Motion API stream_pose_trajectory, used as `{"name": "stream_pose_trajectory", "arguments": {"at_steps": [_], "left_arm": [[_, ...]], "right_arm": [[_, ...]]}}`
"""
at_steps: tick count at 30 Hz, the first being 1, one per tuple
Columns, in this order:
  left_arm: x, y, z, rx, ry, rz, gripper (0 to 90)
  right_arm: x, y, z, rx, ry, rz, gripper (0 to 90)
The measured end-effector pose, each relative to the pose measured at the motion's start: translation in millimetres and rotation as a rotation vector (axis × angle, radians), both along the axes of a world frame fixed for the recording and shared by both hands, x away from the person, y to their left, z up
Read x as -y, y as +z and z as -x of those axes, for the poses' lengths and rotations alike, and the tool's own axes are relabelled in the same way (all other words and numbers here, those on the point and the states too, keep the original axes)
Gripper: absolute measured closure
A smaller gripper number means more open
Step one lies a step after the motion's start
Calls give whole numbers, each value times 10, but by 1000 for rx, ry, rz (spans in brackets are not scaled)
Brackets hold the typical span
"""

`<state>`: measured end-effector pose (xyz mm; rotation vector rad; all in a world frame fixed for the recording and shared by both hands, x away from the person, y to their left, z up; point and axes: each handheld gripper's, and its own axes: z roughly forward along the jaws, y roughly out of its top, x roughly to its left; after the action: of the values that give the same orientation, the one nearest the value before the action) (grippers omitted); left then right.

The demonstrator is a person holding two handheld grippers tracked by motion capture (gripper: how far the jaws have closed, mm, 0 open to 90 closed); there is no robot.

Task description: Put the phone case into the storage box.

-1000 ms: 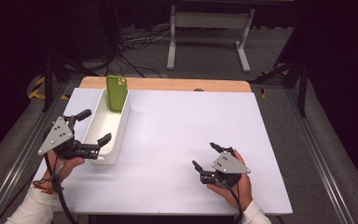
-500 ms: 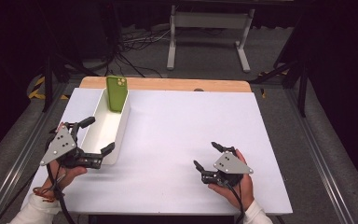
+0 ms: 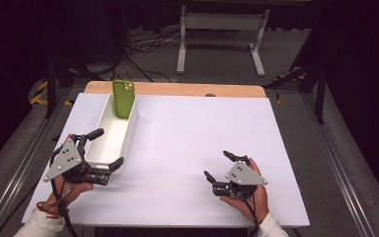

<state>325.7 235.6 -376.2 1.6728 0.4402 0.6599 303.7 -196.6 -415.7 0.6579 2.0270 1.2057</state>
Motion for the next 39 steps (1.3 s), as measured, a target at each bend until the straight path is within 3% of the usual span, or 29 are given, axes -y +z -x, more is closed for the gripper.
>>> {"name": "stream_pose_trajectory", "arguments": {"at_steps": [12,16,22,28,39], "left_arm": [[75,-80,66,2,3,-24,25],[124,-94,105,5,-17,-33,27],[159,-148,140,-20,-25,-20,24],[214,-219,167,-19,-36,-53,31],[258,-300,192,-38,-55,-62,37]], "right_arm": [[5,14,33,13,-1,4,180],[9,21,43,13,-2,2,179],[-2,12,66,12,7,1,180],[-18,11,94,11,10,-1,179],[-27,-11,110,-1,21,-12,173]]}}
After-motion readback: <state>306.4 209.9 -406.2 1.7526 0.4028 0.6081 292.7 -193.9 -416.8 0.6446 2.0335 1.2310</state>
